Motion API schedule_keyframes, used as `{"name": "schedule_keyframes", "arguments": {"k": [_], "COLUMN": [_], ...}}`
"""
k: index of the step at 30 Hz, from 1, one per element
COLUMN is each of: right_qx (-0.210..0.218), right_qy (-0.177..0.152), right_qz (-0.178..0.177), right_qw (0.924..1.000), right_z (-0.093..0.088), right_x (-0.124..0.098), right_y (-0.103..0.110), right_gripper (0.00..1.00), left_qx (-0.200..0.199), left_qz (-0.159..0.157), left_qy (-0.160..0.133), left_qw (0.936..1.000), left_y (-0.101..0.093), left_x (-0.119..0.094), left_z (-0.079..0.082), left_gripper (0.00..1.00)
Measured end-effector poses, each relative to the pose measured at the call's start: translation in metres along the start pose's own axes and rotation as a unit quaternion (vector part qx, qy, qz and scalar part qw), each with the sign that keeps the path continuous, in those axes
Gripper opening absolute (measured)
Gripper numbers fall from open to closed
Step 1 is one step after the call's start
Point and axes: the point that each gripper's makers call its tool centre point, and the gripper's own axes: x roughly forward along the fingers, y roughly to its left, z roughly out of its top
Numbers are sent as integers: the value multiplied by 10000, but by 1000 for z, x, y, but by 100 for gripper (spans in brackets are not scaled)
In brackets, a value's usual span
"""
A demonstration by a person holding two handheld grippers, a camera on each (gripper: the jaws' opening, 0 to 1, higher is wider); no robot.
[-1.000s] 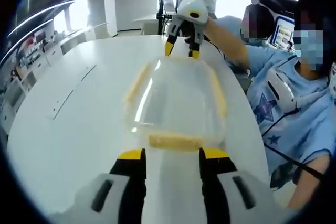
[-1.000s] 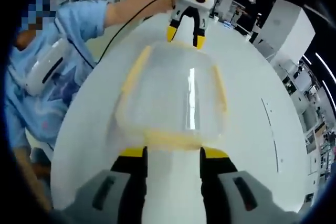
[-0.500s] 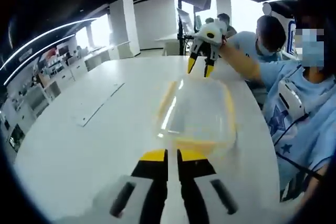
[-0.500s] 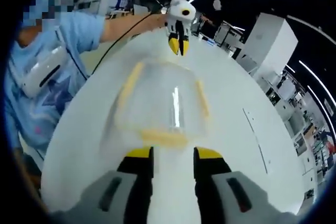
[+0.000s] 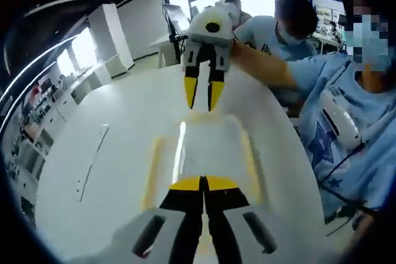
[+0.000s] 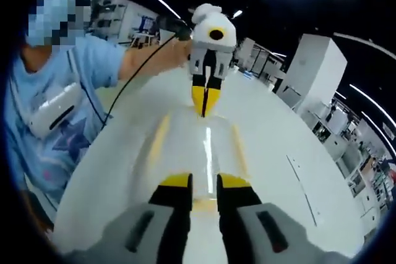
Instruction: Snap each plastic latch of the storage box into its locked position after aligning the lid with the box until every specified latch is closed and the lid sits flush.
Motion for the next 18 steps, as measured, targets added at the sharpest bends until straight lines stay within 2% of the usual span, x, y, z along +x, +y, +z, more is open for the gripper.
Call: {"name": "schedule_keyframes", "arguments": {"k": [5, 11, 13, 15, 18], "right_qx": [12, 160, 194, 220, 310], "right_qy": [129, 396, 380, 386, 392], "right_qz": [135, 256, 290, 301, 153], "right_qw": [9998, 9988, 9987, 9986, 9986], "right_z": [4, -5, -6, -6, -9], "right_x": [15, 27, 28, 27, 27], "right_y": [5, 11, 12, 12, 8], "right_gripper": [10, 6, 2, 0, 0], "left_qx": [-126, -132, -83, 6, -64], "left_qz": [-96, -238, -200, -178, -222], "left_qy": [705, 1054, 1199, 1461, 1830], "left_qw": [9974, 9941, 9926, 9891, 9828], "left_y": [7, 2, 3, 3, 3], "left_x": [16, 21, 21, 21, 22], "left_z": [-6, -7, -8, -10, -11], "left_gripper": [0, 0, 0, 0, 0]}}
